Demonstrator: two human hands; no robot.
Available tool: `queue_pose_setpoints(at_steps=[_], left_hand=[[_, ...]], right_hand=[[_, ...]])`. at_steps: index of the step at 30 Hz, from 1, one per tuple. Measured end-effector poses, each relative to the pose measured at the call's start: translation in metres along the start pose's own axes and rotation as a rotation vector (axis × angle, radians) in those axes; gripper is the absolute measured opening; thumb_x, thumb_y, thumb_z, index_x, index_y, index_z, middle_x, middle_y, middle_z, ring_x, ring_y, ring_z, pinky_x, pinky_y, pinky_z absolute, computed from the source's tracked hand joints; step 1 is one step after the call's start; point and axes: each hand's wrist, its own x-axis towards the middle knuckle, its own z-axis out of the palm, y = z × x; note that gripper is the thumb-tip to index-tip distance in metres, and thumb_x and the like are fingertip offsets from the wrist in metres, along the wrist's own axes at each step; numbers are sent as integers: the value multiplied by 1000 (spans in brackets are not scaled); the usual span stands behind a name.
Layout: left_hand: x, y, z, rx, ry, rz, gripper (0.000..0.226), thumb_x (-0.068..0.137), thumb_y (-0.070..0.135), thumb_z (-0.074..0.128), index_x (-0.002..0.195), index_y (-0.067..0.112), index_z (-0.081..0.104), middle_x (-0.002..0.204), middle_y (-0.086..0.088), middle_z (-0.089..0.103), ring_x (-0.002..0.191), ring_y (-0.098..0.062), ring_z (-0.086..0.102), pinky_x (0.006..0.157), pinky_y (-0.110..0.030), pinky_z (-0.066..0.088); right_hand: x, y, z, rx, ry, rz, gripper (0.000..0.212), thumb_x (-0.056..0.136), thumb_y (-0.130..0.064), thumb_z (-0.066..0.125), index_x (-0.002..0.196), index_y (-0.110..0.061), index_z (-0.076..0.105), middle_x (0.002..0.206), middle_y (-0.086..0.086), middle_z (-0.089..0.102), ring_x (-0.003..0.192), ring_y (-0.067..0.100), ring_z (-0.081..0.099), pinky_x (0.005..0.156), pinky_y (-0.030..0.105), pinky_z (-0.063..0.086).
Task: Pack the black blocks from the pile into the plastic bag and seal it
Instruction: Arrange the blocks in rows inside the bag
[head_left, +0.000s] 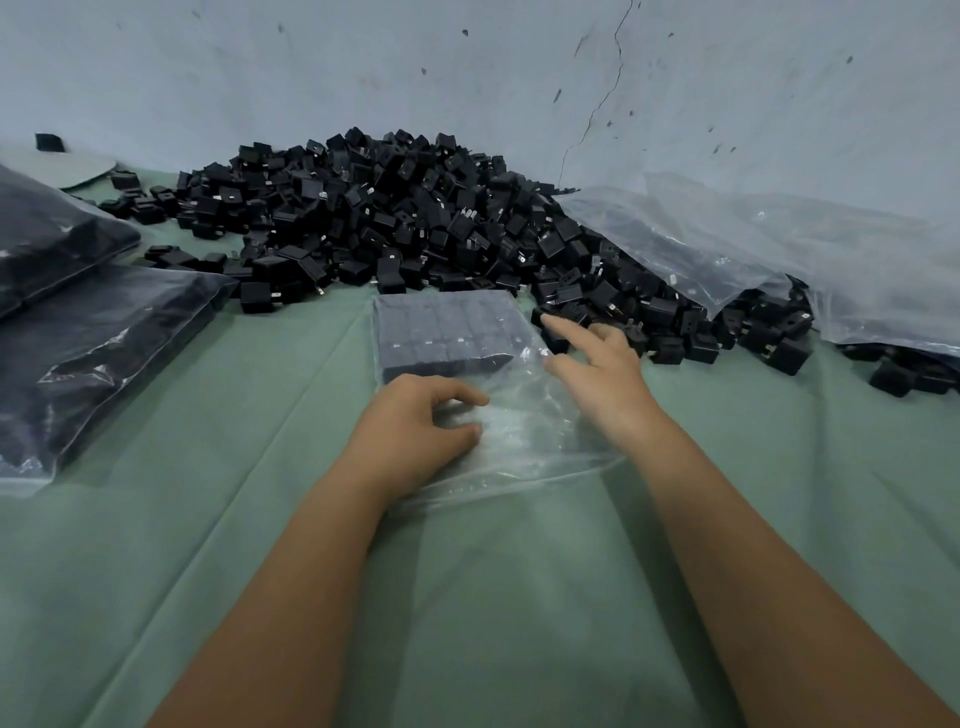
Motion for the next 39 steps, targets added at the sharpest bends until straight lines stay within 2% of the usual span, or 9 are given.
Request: queue_pose_setpoints(at_steps=[6,8,10,18,22,27,30,36,39], left_hand=[[3,-4,1,0,-9,19,25,82,25,75,104,36,71,110,14,67,112,-7,56,99,-32,46],[3,-5,2,-2,-9,23,25,82,25,75,103,38,70,109,15,67,112,-7,56,99,-33,46],[3,-5,2,2,-11,25,25,82,25,75,102,39,70,109,14,66,111,-7,56,99,-33,46],[-1,0,1,-37,24,45,19,83,22,74,93,38,72,103,18,67,95,4,61,84,-16,46],[-9,6,0,-189,38,114,5,78,36,77,82,35,76,98,24,69,101,10,58,89,-17,43],[-14,10,-6,-169,-344,95,50,64,49,87,110,43,69,115,24,66,113,14,54,100,-19,42],[-12,10,-3,-163,-270,79,34,73,27,86,103,37,73,110,20,69,106,9,60,100,-21,46],[-11,10,-7,-348,-51,54,7,80,20,71,82,20,78,80,-18,72,70,-35,63,71,-39,51],[-9,9,-6,-410,6,55,12,86,11,70,79,18,76,75,0,75,70,-10,70,67,-17,52]], right_hand=[[7,18,13,-256,-4,-16,49,90,-46,49,138,-50,41,149,-10,38,139,13,23,106,34,13],[5,21,10,-35,74,-15,44,88,-40,56,131,-47,51,129,-9,54,121,14,48,104,35,34],[0,21,6,262,144,8,36,85,-33,62,120,-41,60,97,-10,62,81,6,60,72,25,51],[-15,20,-2,547,440,-6,27,84,-17,70,88,-25,44,77,-4,51,55,0,45,49,9,37],[-32,14,-3,349,583,-73,38,81,-13,69,110,-29,51,98,-15,54,81,-9,54,69,6,42],[-60,-2,7,44,591,-423,30,75,-1,65,101,-15,60,104,-5,53,90,3,52,80,16,43],[-78,-14,16,-24,513,-612,26,75,-11,62,101,-8,59,98,1,56,86,17,54,72,28,46],[-96,-27,29,-285,384,-905,24,68,-17,61,90,-8,61,83,4,55,69,20,49,54,28,41],[-94,-27,33,-431,367,-890,22,68,-13,62,88,-7,66,81,6,58,69,23,53,55,34,45]])
